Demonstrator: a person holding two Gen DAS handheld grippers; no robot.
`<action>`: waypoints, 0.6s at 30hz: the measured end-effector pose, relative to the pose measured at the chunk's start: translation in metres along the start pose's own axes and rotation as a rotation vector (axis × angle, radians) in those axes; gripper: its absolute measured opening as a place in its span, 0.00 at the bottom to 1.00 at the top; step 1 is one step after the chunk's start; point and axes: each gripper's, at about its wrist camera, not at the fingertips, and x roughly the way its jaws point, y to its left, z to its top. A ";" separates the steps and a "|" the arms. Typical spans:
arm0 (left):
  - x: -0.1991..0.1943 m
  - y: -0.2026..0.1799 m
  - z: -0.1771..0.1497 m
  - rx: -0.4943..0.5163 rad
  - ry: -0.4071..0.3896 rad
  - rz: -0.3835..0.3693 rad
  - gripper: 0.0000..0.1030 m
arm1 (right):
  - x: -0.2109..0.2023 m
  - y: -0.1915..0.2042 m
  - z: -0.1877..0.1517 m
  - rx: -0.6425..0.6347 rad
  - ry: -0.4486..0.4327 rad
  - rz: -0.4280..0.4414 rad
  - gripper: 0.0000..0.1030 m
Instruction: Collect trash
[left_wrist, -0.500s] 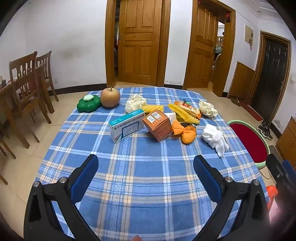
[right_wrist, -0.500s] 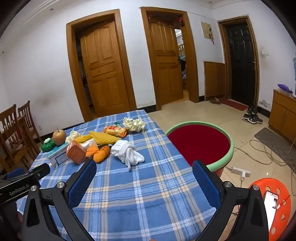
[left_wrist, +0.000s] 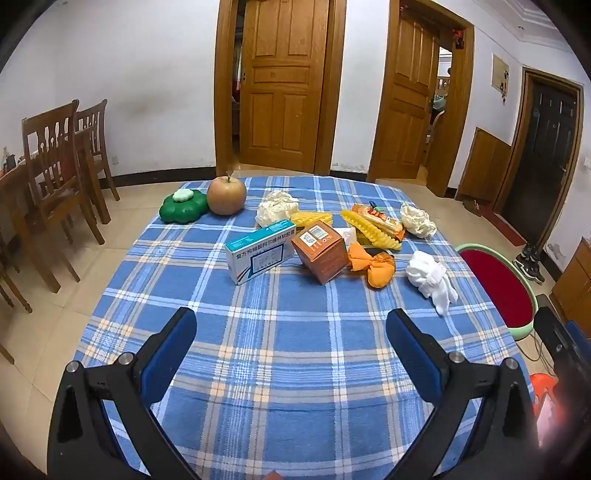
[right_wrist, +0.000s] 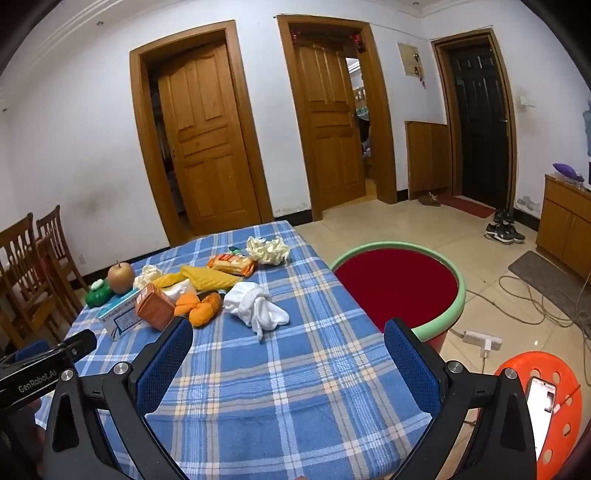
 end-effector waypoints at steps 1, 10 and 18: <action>-0.001 0.002 0.000 0.001 0.001 0.000 0.98 | 0.000 0.000 0.000 -0.002 0.001 -0.001 1.00; 0.001 0.001 0.000 0.002 0.000 0.004 0.98 | 0.001 0.001 0.000 -0.003 0.002 -0.002 1.00; 0.001 0.002 0.000 0.003 -0.002 0.006 0.98 | 0.001 0.000 0.000 0.000 -0.001 -0.001 1.00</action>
